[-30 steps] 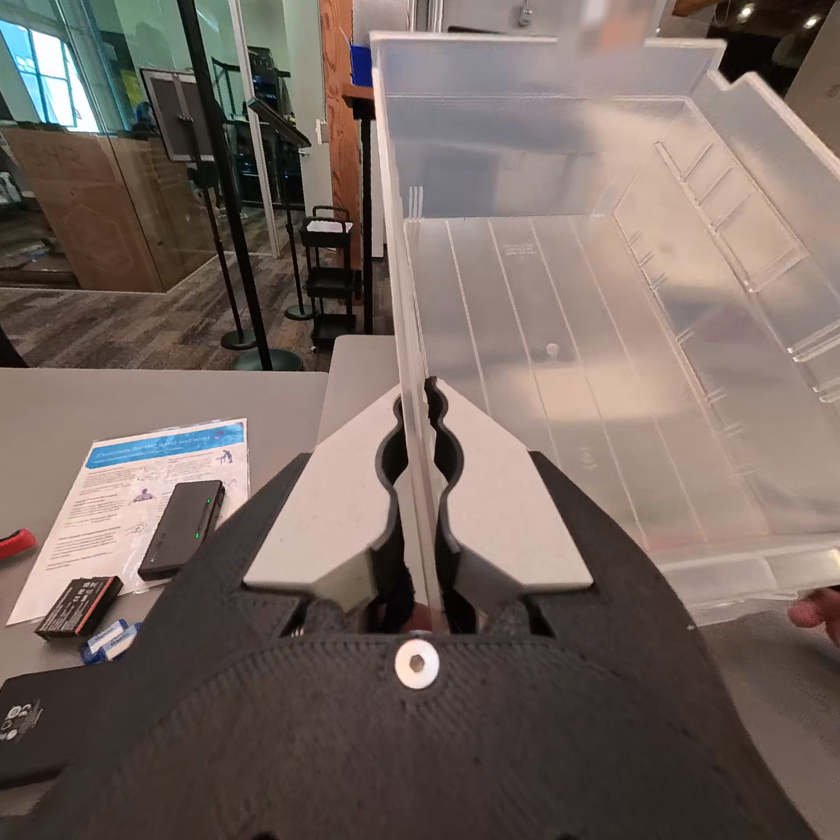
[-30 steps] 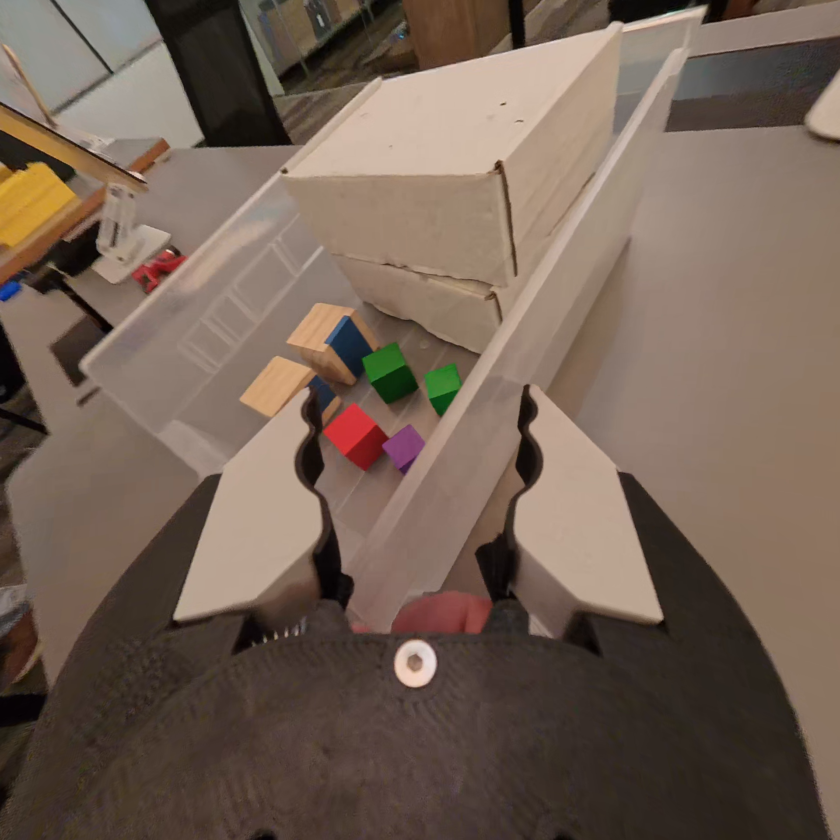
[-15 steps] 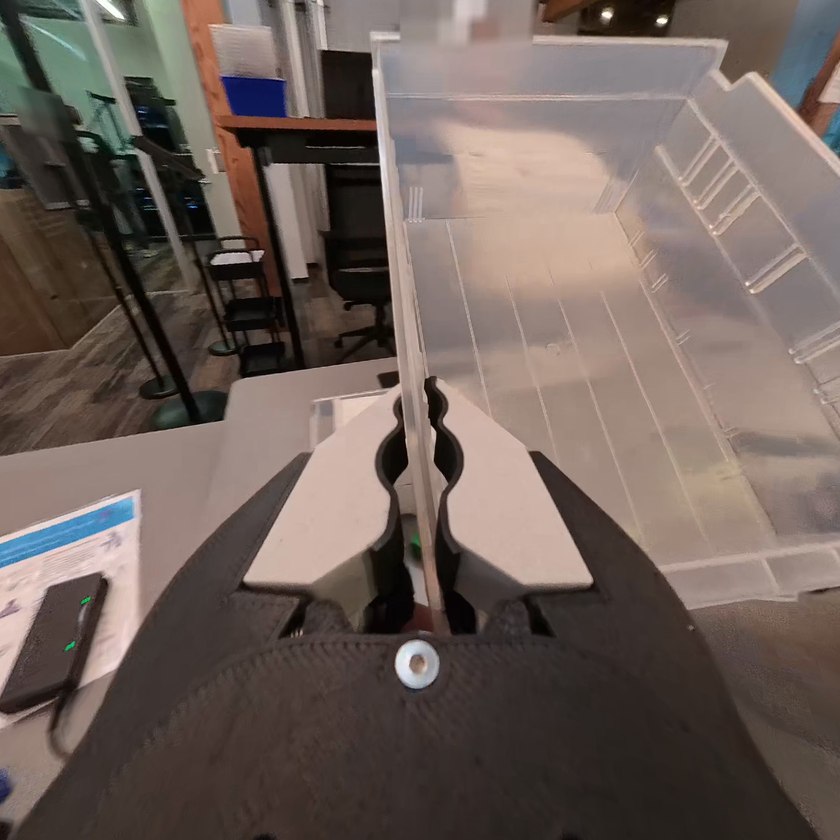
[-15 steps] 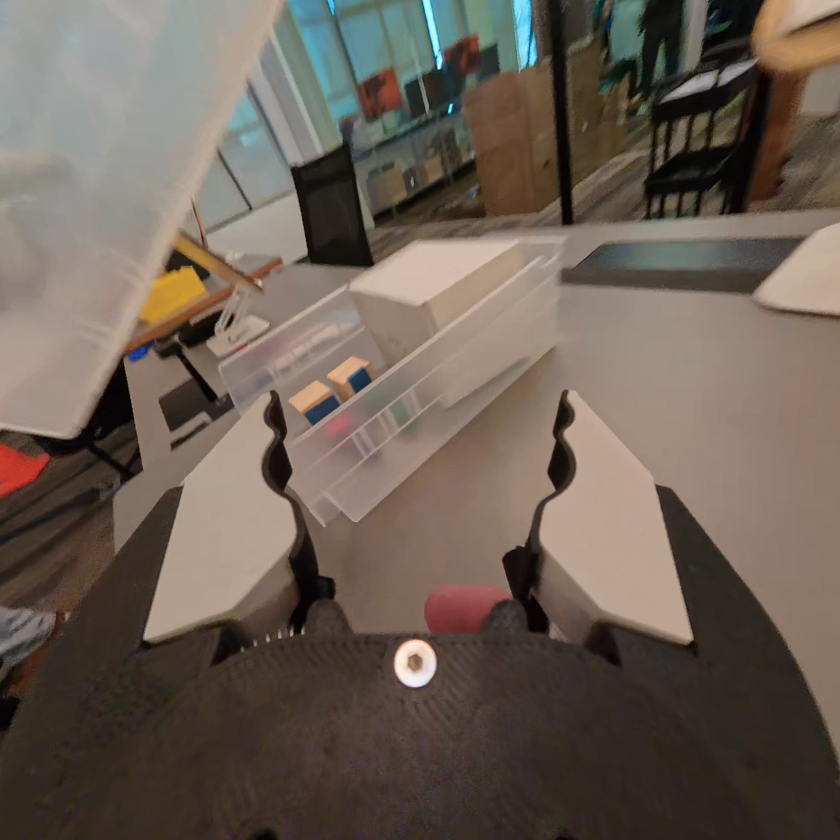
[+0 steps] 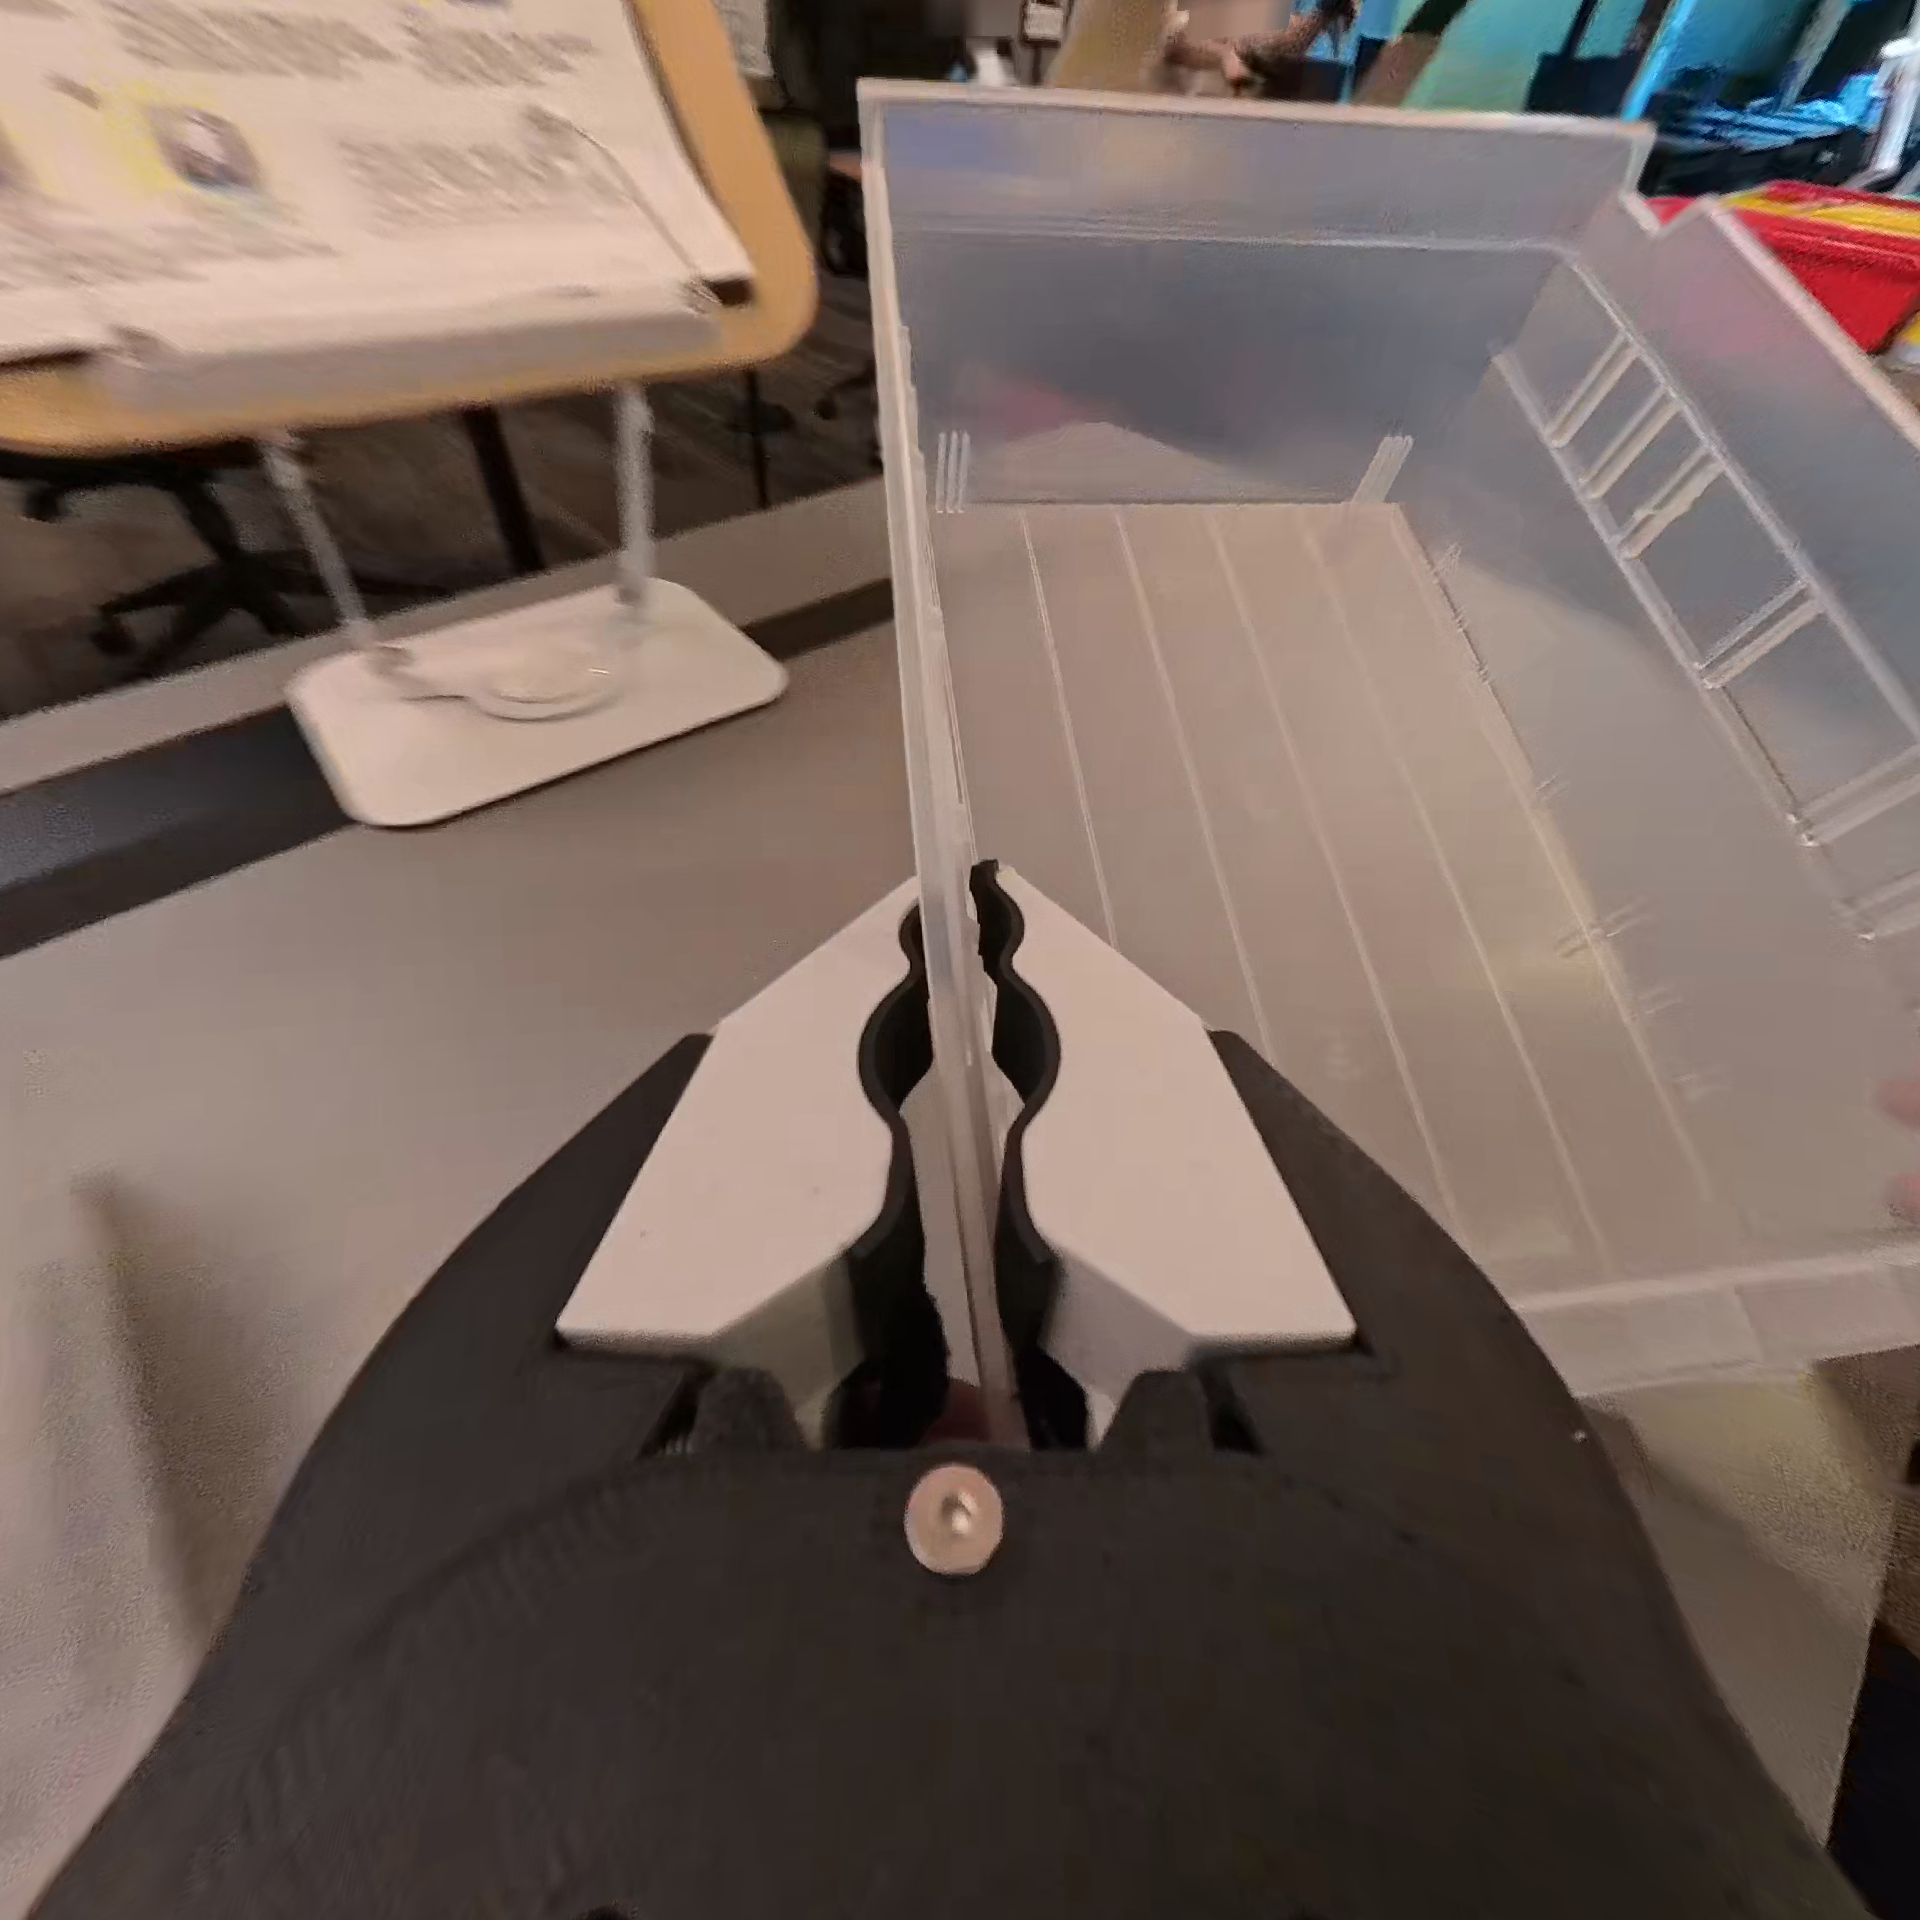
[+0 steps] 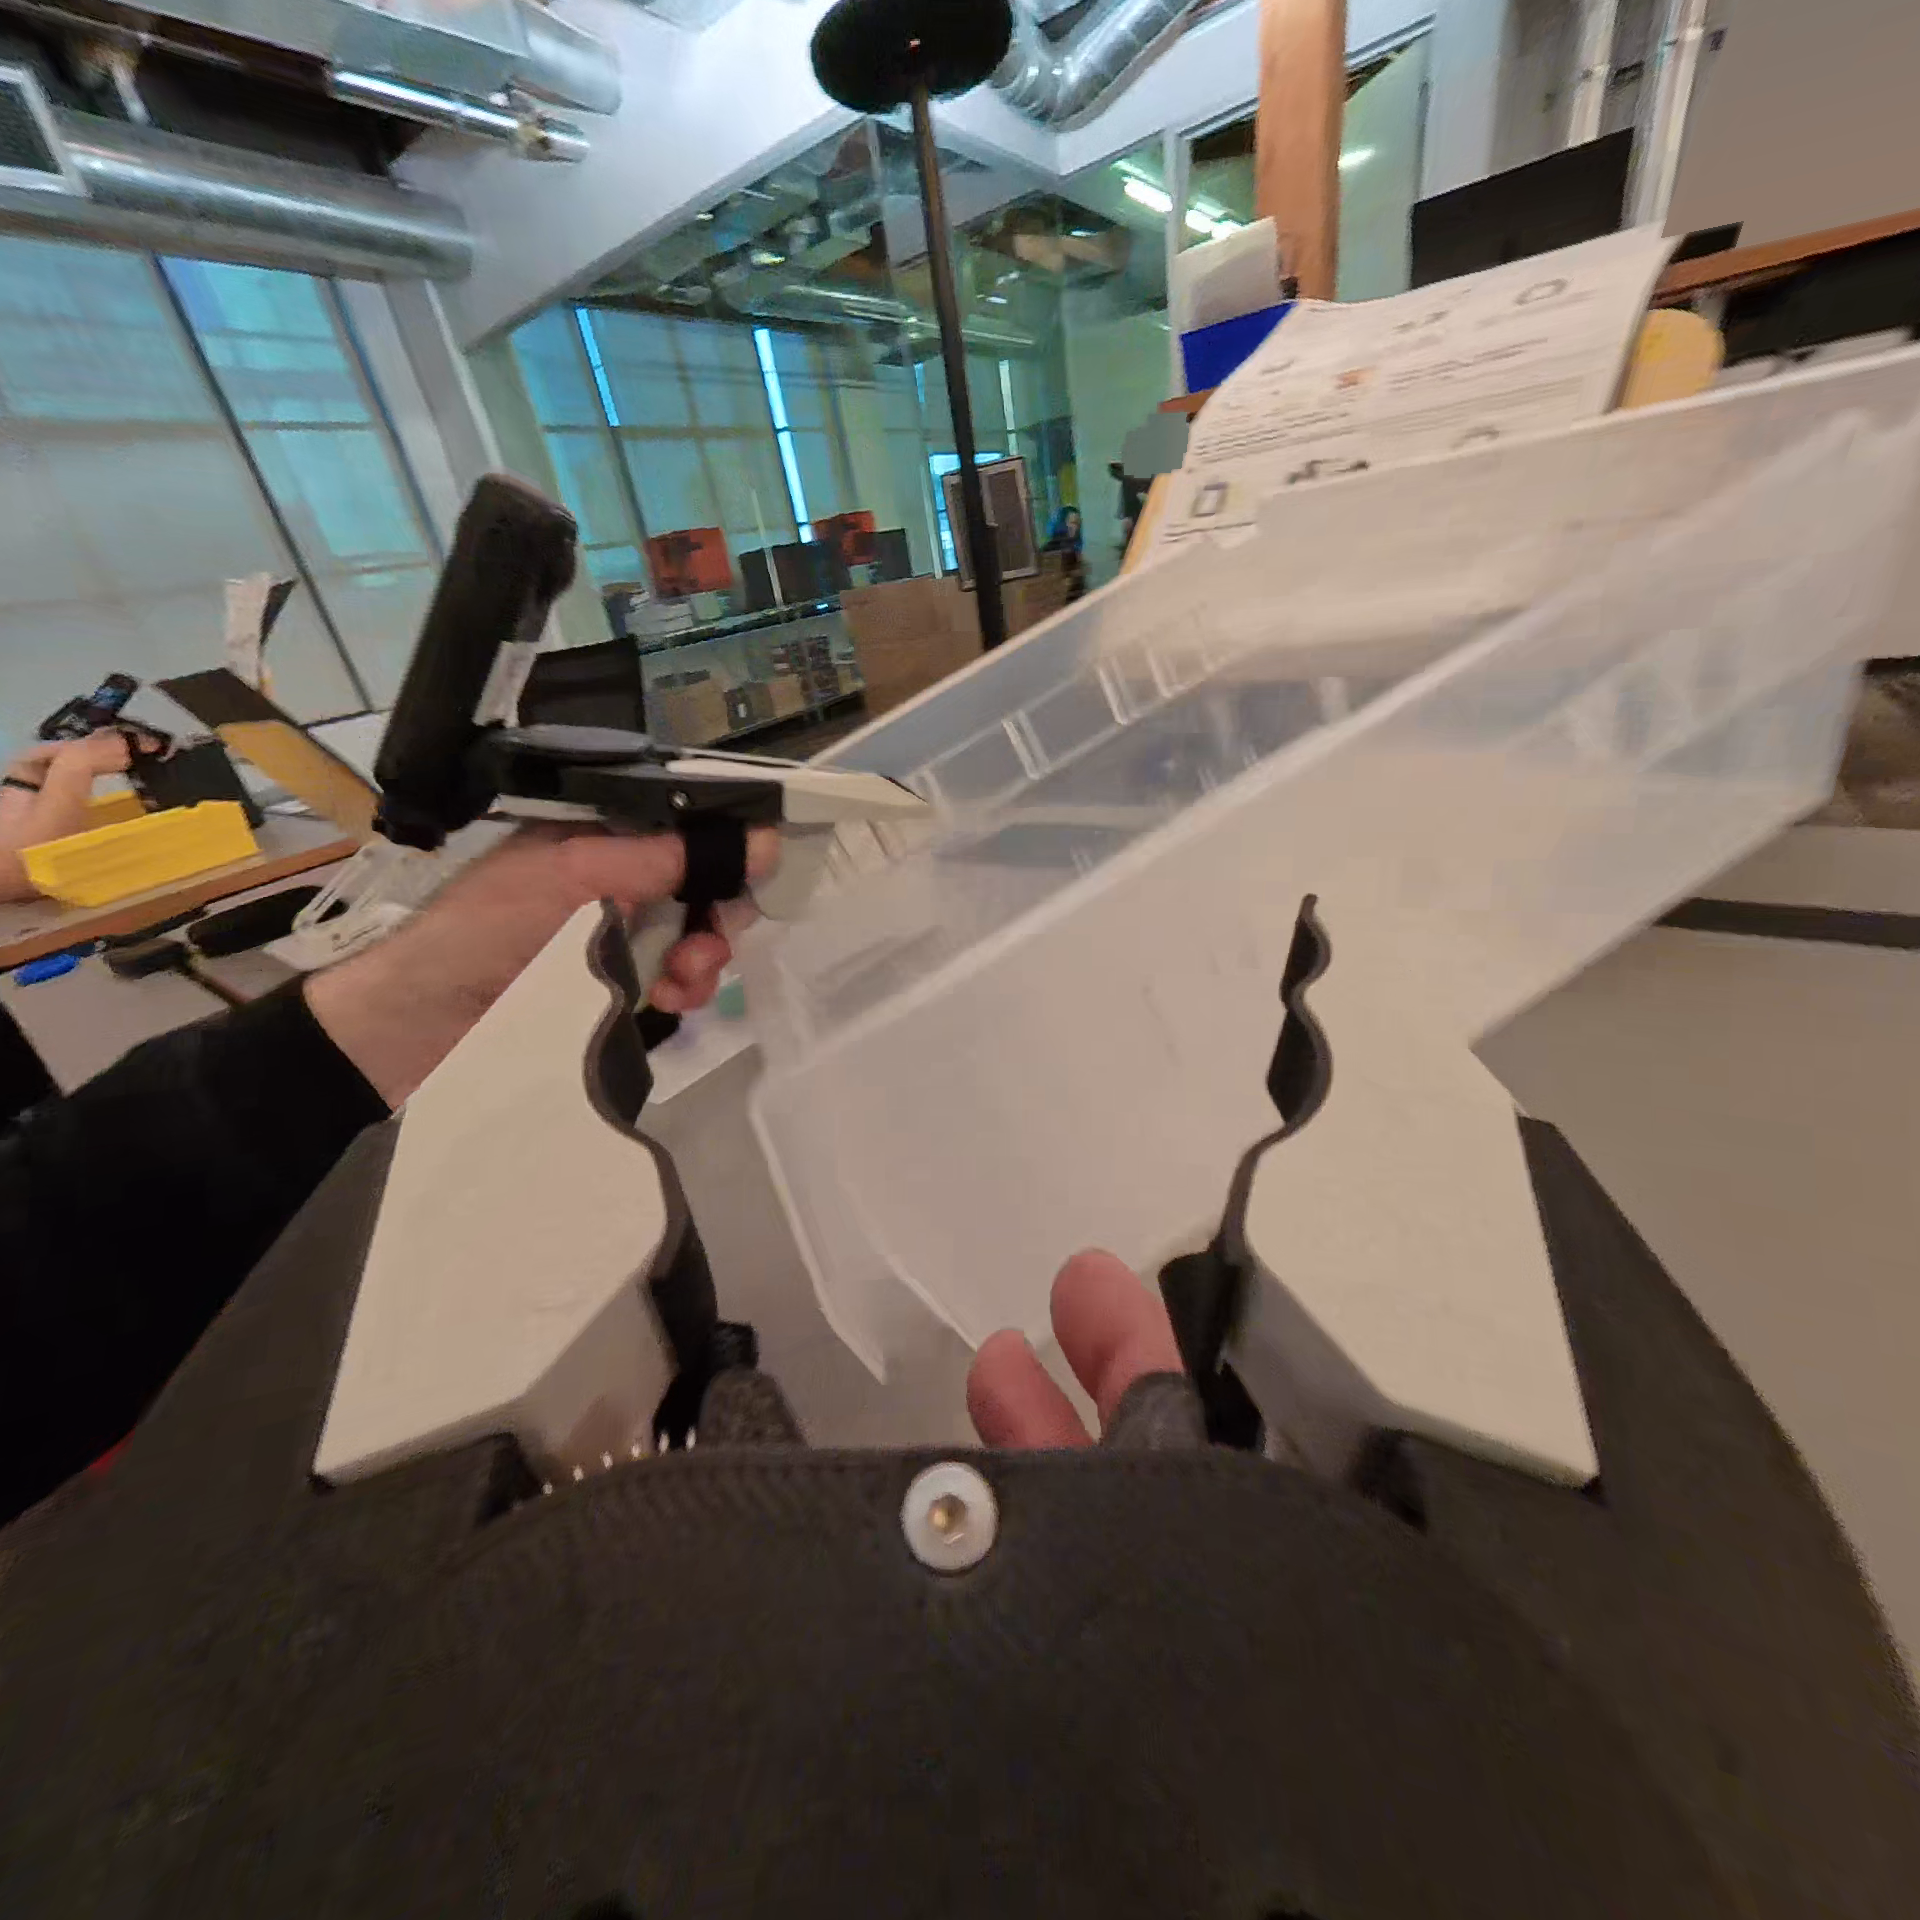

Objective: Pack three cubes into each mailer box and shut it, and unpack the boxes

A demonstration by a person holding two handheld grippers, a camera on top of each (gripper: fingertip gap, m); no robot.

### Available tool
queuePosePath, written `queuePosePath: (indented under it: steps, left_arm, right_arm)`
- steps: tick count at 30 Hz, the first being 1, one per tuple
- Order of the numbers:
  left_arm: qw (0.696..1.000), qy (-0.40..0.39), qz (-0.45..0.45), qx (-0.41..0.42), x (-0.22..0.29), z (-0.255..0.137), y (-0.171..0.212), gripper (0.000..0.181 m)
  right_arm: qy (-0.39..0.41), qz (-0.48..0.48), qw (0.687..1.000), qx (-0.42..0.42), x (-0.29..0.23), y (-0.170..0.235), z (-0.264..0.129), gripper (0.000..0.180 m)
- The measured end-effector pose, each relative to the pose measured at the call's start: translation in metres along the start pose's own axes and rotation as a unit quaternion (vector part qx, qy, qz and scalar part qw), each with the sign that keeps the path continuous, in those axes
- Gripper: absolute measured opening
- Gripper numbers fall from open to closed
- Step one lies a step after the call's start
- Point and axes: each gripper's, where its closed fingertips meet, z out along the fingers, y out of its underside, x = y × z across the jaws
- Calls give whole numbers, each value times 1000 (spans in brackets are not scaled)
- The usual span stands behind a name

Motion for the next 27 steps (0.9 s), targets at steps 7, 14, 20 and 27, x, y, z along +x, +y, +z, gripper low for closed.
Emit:
queuePosePath:
  steps: [7, 14, 20, 27]
  left_arm:
    - [999, 27, -22, -31, 70, 110, 19, 4]
    - [997, 32, -45, -55, 112, 180, 28, 10]
    - [993, 61, -64, -76, 143, 215, 36, 40]
    - [988, 104, -102, -57, 181, 236, 28, 72]
  right_arm:
    - [138, -24, 990, -35, 117, 9, -36, 113]
    - [200, -31, 977, -70, 220, 15, -54, 99]
    - [212, -13, 970, -118, 287, 38, -57, 100]
    - [217, -11, 966, -138, 357, 38, -59, 92]
